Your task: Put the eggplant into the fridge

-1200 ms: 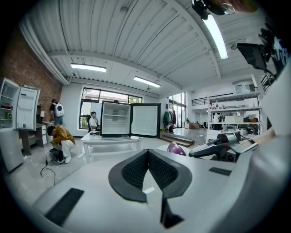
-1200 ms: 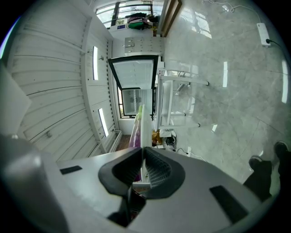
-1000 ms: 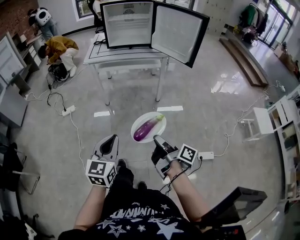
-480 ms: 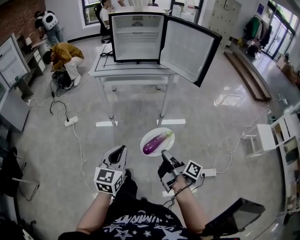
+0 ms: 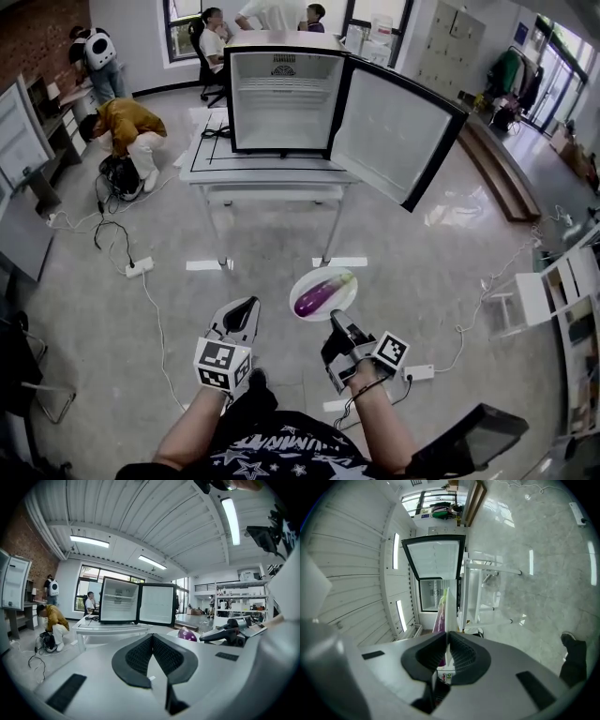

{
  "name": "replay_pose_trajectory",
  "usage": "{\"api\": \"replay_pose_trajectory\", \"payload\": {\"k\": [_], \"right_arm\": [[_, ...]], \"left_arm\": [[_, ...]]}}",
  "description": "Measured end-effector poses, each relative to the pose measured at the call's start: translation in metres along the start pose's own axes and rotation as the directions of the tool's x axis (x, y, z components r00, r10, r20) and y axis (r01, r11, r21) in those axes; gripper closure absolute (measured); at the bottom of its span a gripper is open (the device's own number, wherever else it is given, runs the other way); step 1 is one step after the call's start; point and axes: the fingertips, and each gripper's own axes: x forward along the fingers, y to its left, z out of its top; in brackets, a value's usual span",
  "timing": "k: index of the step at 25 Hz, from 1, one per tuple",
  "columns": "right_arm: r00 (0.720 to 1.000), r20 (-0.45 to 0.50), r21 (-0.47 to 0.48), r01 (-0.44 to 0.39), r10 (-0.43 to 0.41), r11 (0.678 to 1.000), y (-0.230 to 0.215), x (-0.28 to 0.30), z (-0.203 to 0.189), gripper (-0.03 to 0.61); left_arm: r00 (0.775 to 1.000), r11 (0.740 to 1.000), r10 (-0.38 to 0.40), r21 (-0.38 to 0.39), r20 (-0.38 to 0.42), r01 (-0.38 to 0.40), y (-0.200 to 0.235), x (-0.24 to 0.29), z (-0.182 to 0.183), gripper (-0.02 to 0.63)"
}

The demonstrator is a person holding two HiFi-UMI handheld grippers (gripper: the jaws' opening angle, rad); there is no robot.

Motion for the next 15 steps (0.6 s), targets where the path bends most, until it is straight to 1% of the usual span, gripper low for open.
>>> {"api": "replay_pose_trajectory", "payload": {"k": [5, 9, 12, 15], "right_arm": [[1.000, 0.011, -0.008, 0.000, 0.000, 1.000, 0.007, 0.058, 0.008, 0.555], [1.000, 0.014, -0.018, -0.005, 0.005, 1.000, 0.016, 0.108, 0.011, 0.555], [1.000, 0.021, -0.031, -0.015, 0.016, 0.999, 0.020, 0.137, 0.014, 0.555], [1.000, 0.023, -0.033, -0.013, 0.014, 0.999, 0.015, 0.158, 0.015, 0.555]], "left_arm": [[1.000, 1.000, -0.017, 0.009, 0.016, 0.017, 0.045, 0.032, 0.017, 0.604], [1.000, 1.000, -0.022, 0.000, 0.022, 0.022, 0.088, 0.055, 0.028, 0.604], [0.999, 1.000, -0.029, -0.001, 0.025, 0.029, 0.112, 0.071, 0.032, 0.604], [0.999, 0.999, -0.036, -0.007, 0.022, 0.036, 0.130, 0.082, 0.028, 0.604]]}}
